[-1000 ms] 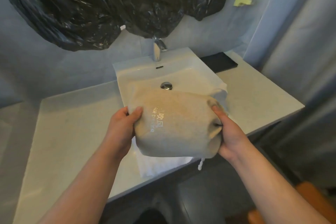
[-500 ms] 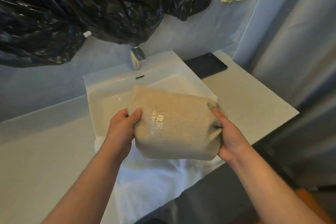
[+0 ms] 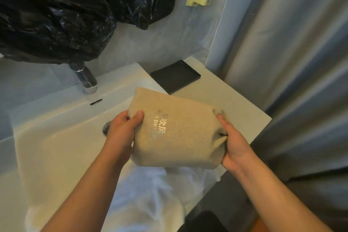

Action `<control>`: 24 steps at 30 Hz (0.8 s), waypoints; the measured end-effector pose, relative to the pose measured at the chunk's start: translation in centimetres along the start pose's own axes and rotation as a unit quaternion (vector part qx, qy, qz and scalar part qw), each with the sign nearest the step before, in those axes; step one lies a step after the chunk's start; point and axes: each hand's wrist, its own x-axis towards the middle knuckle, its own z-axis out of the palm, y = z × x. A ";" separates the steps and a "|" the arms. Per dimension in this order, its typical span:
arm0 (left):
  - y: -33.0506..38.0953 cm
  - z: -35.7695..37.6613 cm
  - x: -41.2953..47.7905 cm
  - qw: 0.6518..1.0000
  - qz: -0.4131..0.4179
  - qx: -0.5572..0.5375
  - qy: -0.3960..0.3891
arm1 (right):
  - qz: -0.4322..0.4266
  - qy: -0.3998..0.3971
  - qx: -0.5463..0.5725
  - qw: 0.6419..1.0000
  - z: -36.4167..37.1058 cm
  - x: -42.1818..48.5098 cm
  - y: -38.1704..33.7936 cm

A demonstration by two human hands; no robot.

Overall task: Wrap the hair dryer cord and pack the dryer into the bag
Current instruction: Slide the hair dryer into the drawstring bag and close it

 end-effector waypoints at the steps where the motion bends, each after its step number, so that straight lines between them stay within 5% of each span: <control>1: 0.0 0.9 0.5 1.000 -0.002 0.003 -0.004 | -0.001 -0.003 0.005 1.000 -0.5 0.5 -0.5; 24: -0.2 29.7 11.4 0.989 -0.043 0.027 0.138 | 0.105 -0.105 -0.046 0.988 -15.8 23.4 -22.1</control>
